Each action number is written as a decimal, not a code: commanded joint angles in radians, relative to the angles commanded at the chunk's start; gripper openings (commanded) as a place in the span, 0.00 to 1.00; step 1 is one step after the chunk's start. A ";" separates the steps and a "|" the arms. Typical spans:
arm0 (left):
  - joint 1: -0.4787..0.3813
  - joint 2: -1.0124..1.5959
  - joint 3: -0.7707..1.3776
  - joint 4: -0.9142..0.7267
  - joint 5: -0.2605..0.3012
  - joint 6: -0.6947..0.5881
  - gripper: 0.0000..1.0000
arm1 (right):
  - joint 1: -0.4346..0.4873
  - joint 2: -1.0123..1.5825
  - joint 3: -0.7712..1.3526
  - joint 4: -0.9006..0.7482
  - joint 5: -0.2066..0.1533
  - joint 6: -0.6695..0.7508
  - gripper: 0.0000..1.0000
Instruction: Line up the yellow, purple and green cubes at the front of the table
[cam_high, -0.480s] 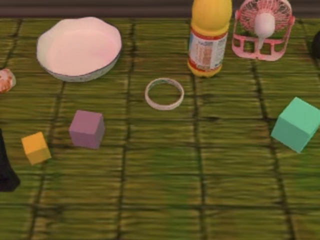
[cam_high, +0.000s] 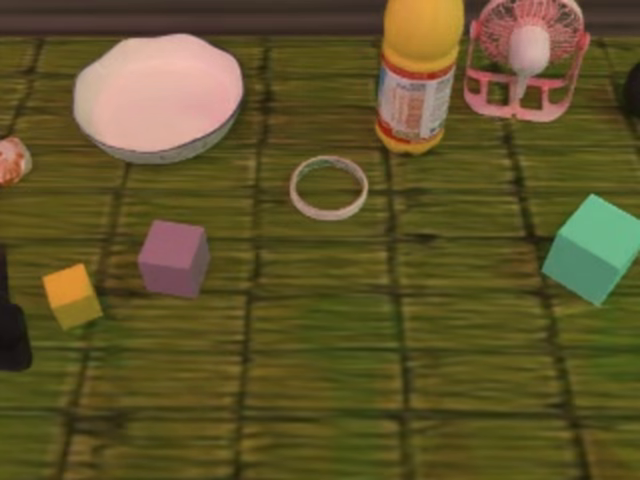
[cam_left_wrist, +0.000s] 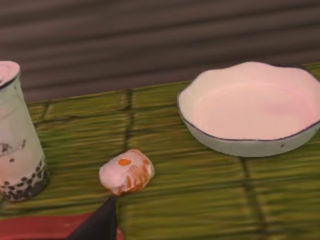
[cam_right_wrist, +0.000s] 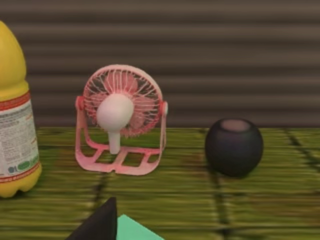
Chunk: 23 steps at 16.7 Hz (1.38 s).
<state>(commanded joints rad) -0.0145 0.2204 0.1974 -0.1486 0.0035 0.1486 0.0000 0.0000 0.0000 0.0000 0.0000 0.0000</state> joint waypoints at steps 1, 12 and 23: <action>-0.003 0.074 0.058 -0.044 0.000 0.044 1.00 | 0.000 0.000 0.000 0.000 0.000 0.000 1.00; -0.046 1.161 0.784 -0.644 -0.008 0.625 1.00 | 0.000 0.000 0.000 0.000 0.000 0.000 1.00; -0.067 1.640 1.157 -0.916 -0.003 0.903 1.00 | 0.000 0.000 0.000 0.000 0.000 0.000 1.00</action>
<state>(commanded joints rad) -0.0819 1.8606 1.3545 -1.0646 0.0007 1.0512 0.0000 0.0000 0.0000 0.0000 0.0000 0.0000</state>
